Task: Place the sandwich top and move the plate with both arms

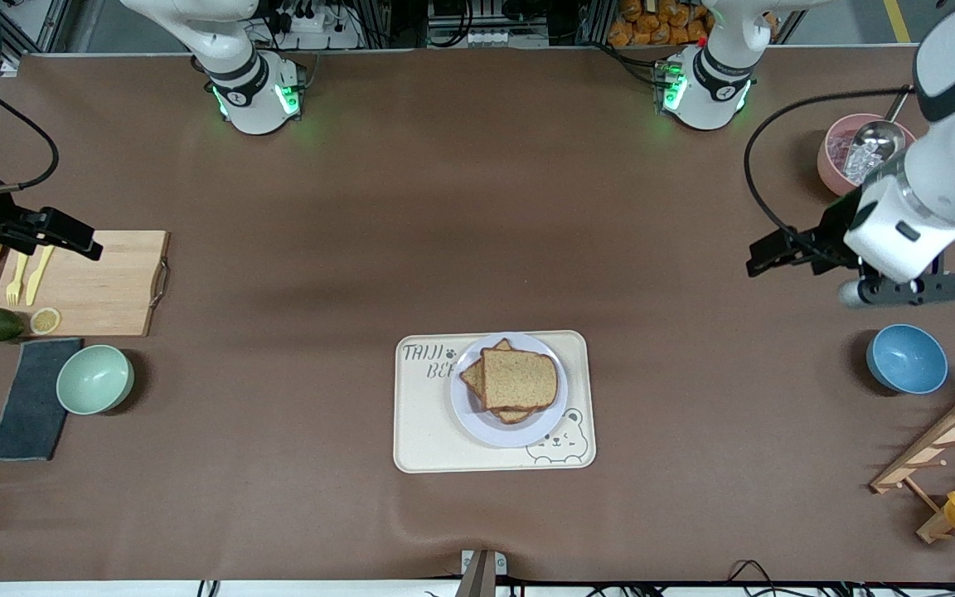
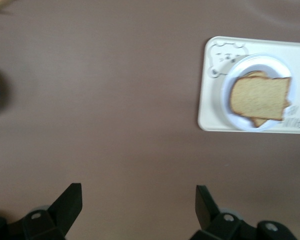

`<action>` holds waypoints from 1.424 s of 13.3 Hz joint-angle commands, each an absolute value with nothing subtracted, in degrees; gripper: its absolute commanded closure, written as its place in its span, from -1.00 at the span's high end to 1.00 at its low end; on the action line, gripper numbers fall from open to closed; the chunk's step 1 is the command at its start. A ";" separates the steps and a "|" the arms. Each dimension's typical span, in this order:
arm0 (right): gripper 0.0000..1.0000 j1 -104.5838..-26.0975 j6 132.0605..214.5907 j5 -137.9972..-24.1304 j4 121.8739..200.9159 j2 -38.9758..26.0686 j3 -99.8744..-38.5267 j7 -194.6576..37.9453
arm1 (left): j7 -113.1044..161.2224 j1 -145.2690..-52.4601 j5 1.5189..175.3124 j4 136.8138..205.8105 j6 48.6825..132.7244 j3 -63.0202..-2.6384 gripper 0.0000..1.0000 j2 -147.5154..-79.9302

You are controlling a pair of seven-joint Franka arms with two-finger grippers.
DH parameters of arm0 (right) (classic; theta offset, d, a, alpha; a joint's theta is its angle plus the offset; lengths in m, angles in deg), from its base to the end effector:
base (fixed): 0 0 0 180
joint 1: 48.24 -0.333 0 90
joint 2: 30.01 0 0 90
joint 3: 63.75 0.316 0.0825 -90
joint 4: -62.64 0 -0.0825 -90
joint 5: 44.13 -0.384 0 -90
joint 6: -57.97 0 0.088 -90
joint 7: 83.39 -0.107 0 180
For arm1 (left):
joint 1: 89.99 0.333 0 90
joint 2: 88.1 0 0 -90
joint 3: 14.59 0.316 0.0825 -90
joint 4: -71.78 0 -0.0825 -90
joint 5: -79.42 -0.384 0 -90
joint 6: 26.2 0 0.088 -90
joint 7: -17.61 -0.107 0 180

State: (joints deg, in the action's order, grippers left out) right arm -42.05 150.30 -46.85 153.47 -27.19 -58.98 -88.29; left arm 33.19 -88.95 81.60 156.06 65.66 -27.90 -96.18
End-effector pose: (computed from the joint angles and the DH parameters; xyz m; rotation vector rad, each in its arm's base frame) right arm 0.5718 -0.0104 0.5937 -3.0857 0.1743 0.0377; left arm 0.5868 -0.1216 0.5954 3.0728 0.0941 -0.0334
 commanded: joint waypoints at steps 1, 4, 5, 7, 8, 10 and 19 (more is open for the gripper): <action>1.00 -43.05 150.52 -46.06 153.78 -27.72 -58.92 -89.63 | 32.99 -88.41 74.44 155.18 63.28 -27.69 1.00 -94.87; 1.00 -43.32 150.52 -45.98 153.78 -27.72 -58.92 -91.39 | 32.90 -88.23 73.89 155.18 63.28 -27.34 1.00 -94.78; 1.00 -43.32 150.52 -45.98 153.69 -27.72 -58.92 -91.39 | 32.99 -88.23 73.80 155.10 63.19 -27.25 1.00 -94.61; 1.00 -43.32 150.52 -45.98 153.69 -27.72 -58.92 -91.39 | 33.60 -87.88 73.80 155.18 63.10 -26.90 1.00 -92.77; 1.00 -43.23 150.52 -45.98 153.78 -27.72 -58.92 -91.39 | 33.60 -86.31 73.89 155.36 63.10 -27.07 1.00 -92.06; 1.00 -43.15 150.43 -45.98 153.78 -27.72 -58.92 -91.39 | 32.99 -85.77 74.15 155.18 61.61 -27.16 1.00 -91.09; 1.00 -43.06 150.43 -45.98 153.69 -27.55 -58.92 -91.39 | 29.12 -92.89 76.52 159.49 58.62 -17.93 1.00 -84.06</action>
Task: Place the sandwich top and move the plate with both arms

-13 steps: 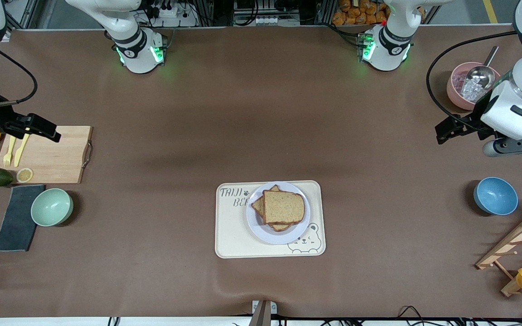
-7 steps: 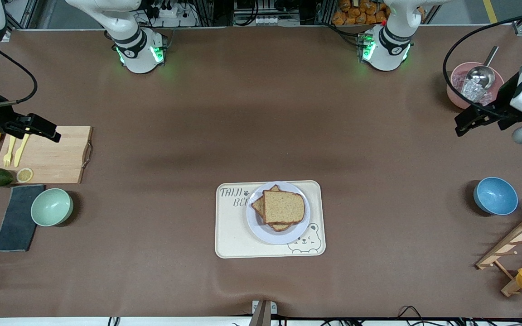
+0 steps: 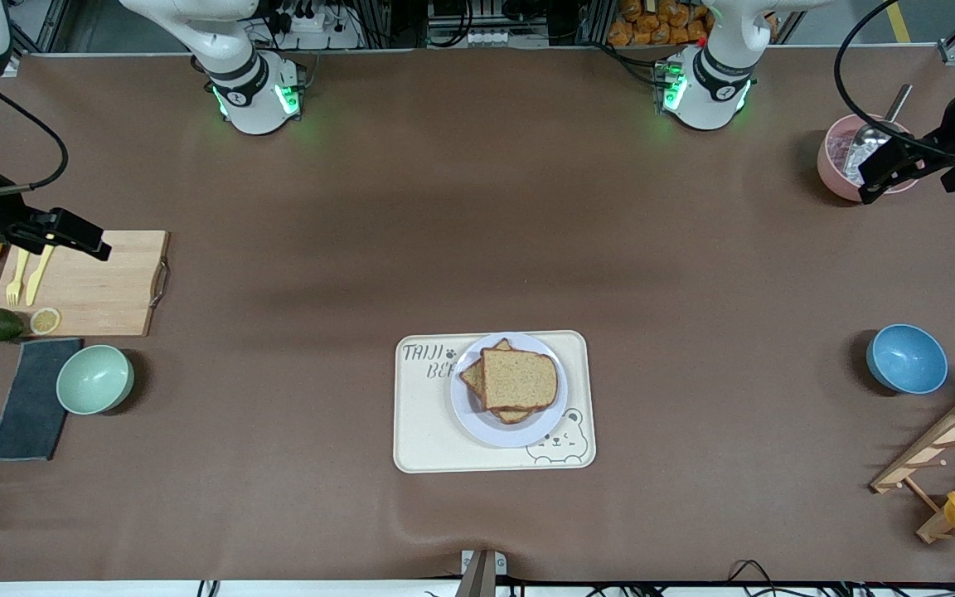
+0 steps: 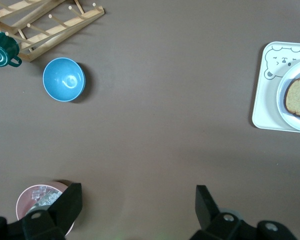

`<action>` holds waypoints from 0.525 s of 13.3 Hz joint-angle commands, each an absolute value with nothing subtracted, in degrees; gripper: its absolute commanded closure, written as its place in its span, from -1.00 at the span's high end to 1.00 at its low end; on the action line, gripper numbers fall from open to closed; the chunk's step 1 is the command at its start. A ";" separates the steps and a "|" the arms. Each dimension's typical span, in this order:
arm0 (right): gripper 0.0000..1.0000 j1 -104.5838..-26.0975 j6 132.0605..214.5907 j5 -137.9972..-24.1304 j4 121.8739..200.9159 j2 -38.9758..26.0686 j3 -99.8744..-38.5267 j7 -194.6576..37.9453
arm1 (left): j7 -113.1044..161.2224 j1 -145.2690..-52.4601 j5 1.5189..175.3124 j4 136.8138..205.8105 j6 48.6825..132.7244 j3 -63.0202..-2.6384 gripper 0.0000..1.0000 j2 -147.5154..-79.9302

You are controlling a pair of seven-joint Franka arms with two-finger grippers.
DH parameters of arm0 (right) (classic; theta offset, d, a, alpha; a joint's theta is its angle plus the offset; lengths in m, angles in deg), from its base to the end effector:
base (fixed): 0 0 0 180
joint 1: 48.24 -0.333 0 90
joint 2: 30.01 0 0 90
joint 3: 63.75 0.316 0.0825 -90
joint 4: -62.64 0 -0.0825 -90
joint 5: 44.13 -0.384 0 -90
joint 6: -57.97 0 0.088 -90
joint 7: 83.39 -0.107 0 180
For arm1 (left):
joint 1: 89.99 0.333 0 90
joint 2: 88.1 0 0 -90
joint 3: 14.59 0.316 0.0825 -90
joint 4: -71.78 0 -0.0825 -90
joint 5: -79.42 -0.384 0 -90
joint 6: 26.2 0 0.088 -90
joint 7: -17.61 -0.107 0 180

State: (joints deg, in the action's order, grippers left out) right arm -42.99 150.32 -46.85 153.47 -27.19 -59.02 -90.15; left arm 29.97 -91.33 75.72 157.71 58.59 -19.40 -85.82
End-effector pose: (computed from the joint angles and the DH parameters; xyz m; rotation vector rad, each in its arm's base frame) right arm 0.5719 -0.0014 0.5937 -3.0847 0.2002 0.0391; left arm 0.5301 -0.0508 0.6715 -3.0726 -0.1767 -0.0468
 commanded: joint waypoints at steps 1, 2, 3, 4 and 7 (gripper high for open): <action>1.00 -43.06 150.43 -45.98 153.69 -27.54 -58.92 -91.39 | 29.12 -92.89 76.52 159.49 58.62 -17.93 1.00 -84.15; 1.00 -43.14 150.52 -45.98 153.60 -27.54 -58.92 -91.39 | 29.03 -92.89 76.52 159.58 58.62 -17.93 1.00 -84.15; 1.00 -43.14 150.52 -45.98 153.60 -27.46 -58.92 -91.39 | 29.03 -92.98 76.44 159.49 58.62 -17.93 1.00 -84.23; 1.00 -43.14 150.52 -45.98 153.60 -27.46 -58.92 -91.39 | 29.03 -92.98 76.44 159.49 58.62 -17.93 1.00 -84.23; 1.00 -43.14 150.52 -45.98 153.52 -27.46 -58.92 -91.39 | 28.60 -92.89 76.44 160.54 59.58 -17.76 1.00 -84.24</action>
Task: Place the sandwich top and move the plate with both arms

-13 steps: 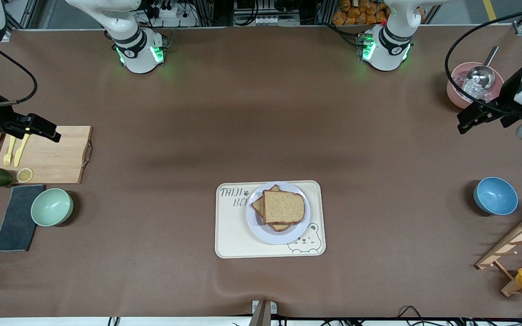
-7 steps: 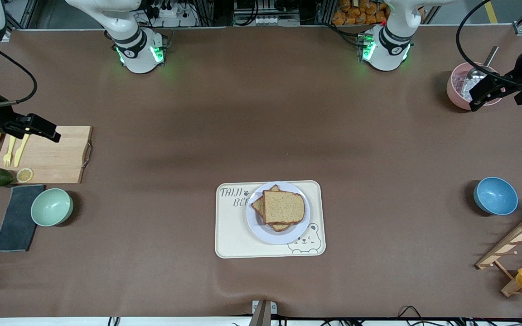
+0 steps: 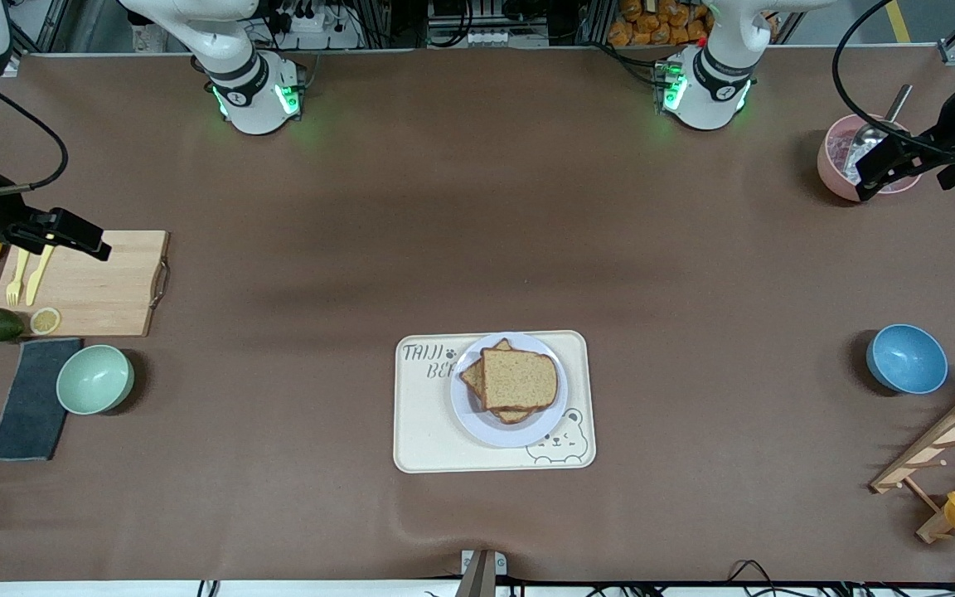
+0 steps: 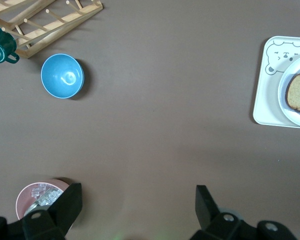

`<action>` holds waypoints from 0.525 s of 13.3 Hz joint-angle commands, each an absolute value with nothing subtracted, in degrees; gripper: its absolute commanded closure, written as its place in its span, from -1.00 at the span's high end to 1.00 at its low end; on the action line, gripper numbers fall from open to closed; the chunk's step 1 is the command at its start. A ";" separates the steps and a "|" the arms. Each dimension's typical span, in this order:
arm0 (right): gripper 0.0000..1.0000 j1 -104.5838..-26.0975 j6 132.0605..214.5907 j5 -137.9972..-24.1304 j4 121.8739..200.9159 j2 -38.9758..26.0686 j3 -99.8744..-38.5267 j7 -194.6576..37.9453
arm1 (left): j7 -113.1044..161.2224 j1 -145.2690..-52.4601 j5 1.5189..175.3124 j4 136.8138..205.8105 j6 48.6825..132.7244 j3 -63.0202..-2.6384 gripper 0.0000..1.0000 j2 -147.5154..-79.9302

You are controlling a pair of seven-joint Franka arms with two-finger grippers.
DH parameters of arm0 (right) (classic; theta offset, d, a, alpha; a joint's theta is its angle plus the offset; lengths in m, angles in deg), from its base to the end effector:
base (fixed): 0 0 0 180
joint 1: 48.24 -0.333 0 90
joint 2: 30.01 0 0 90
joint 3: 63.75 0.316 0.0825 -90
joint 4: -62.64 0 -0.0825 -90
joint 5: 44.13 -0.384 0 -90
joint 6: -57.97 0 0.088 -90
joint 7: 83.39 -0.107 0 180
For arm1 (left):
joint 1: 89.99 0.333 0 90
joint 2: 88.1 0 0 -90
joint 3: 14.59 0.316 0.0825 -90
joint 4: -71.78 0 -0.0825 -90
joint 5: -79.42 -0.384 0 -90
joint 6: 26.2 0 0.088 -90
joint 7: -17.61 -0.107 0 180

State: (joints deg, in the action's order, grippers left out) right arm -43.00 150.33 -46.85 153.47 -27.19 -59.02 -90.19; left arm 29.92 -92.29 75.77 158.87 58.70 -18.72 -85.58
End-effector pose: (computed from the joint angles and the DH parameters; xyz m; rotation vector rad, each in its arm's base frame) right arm 0.5720 -0.0013 0.5937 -3.0846 0.2010 0.0389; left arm 0.5290 -0.0533 0.6645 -3.0722 -0.1669 -0.0253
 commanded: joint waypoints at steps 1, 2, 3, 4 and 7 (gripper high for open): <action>1.00 -43.06 150.52 -46.06 153.52 -27.37 -58.92 -91.39 | 28.16 -92.63 76.44 160.89 59.67 -17.84 1.00 -84.15; 1.00 -42.97 150.52 -46.15 153.52 -27.37 -58.92 -91.39 | 27.37 -92.54 76.52 161.51 60.02 -17.50 1.00 -83.89; 1.00 -42.97 150.52 -46.15 153.52 -27.37 -59.00 -91.39 | 26.41 -92.63 76.61 161.42 60.20 -16.97 1.00 -83.71; 1.00 -42.97 150.43 -46.15 153.52 -27.37 -58.92 -91.39 | 25.96 -92.63 76.61 161.25 60.20 -16.79 1.00 -83.62; 1.00 -42.97 150.43 -46.15 153.43 -27.37 -58.92 -91.39 | 22.19 -92.80 78.10 161.42 60.20 -13.81 1.00 -82.92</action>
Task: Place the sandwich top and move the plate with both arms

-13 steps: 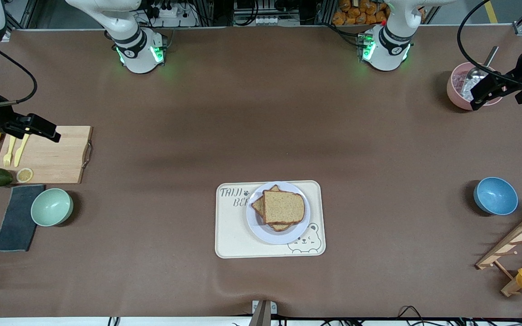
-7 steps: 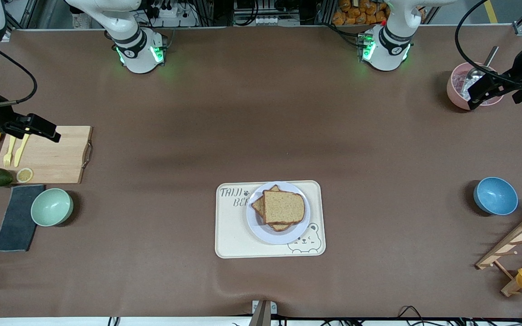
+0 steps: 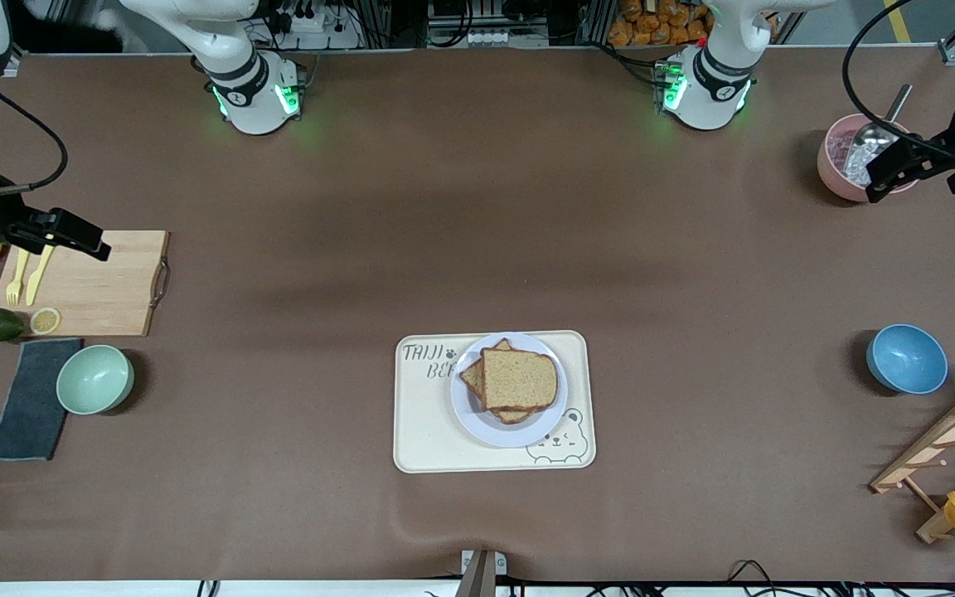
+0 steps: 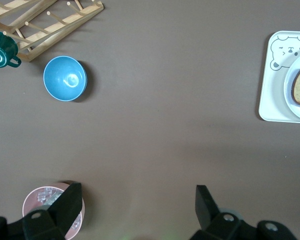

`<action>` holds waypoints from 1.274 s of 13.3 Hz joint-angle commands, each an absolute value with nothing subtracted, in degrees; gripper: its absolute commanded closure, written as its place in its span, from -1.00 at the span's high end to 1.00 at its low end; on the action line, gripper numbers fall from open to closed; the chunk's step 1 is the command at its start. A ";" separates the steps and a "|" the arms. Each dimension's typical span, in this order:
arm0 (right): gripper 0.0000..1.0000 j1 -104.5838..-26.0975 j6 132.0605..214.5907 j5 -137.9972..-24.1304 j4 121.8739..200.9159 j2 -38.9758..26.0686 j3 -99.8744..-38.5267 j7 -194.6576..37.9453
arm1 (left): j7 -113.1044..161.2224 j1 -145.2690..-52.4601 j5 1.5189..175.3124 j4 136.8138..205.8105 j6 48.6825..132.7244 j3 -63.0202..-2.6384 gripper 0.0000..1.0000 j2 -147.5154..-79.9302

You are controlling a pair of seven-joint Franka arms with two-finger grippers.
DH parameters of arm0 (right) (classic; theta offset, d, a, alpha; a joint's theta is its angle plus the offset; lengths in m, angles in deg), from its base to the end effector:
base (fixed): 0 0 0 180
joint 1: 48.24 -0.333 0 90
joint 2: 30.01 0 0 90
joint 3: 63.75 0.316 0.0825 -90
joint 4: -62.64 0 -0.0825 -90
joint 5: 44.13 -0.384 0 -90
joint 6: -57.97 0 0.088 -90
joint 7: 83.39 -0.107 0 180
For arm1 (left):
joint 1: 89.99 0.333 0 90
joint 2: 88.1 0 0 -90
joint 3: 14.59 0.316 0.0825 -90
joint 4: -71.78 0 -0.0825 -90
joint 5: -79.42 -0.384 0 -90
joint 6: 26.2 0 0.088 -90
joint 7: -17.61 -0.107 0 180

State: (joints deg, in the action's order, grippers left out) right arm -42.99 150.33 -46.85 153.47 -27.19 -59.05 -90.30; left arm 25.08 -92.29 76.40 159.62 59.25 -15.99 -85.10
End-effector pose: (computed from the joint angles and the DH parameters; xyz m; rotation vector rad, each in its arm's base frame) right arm 0.5720 -0.0017 0.5937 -3.0844 0.2050 0.0389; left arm 0.5293 -0.0286 0.6637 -3.0871 -0.1085 -0.0244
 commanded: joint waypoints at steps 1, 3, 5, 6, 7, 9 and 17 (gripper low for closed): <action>1.00 -42.97 150.52 -46.15 153.43 -27.37 -58.92 -91.39 | 22.18 -93.15 78.11 161.42 60.20 -13.45 1.00 -82.92; 1.00 -42.79 150.52 -46.50 153.43 -27.37 -58.92 -91.13 | 21.83 -93.59 77.93 161.07 60.11 -13.36 1.00 -83.09; 1.00 -42.88 150.52 -46.59 153.43 -27.28 -58.92 -90.95 | 21.83 -93.85 77.67 160.81 60.20 -13.36 1.00 -83.27; 1.00 -42.97 150.43 -46.59 153.43 -27.28 -59.00 -90.95 | 21.83 -94.21 77.40 160.90 60.11 -13.45 1.00 -83.27; 1.00 -42.97 150.43 -46.59 153.43 -27.28 -59.01 -90.95 | 21.83 -94.38 77.49 160.98 59.94 -13.45 1.00 -83.27; 1.00 -42.71 150.52 -46.59 153.43 -27.28 -59.01 -90.86 | 21.74 -95.09 77.58 160.98 59.85 -13.54 1.00 -83.79; 1.00 -42.62 150.25 -46.59 153.43 -27.28 -59.01 -90.86 | 21.83 -95.26 78.28 161.16 61.96 -13.45 1.00 -85.64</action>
State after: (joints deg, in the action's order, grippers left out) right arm -42.93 150.34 -46.85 153.47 -27.19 -59.17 -90.33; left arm 22.33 -94.75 77.25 160.86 60.79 -14.10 -85.72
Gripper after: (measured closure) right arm 0.000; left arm 0.000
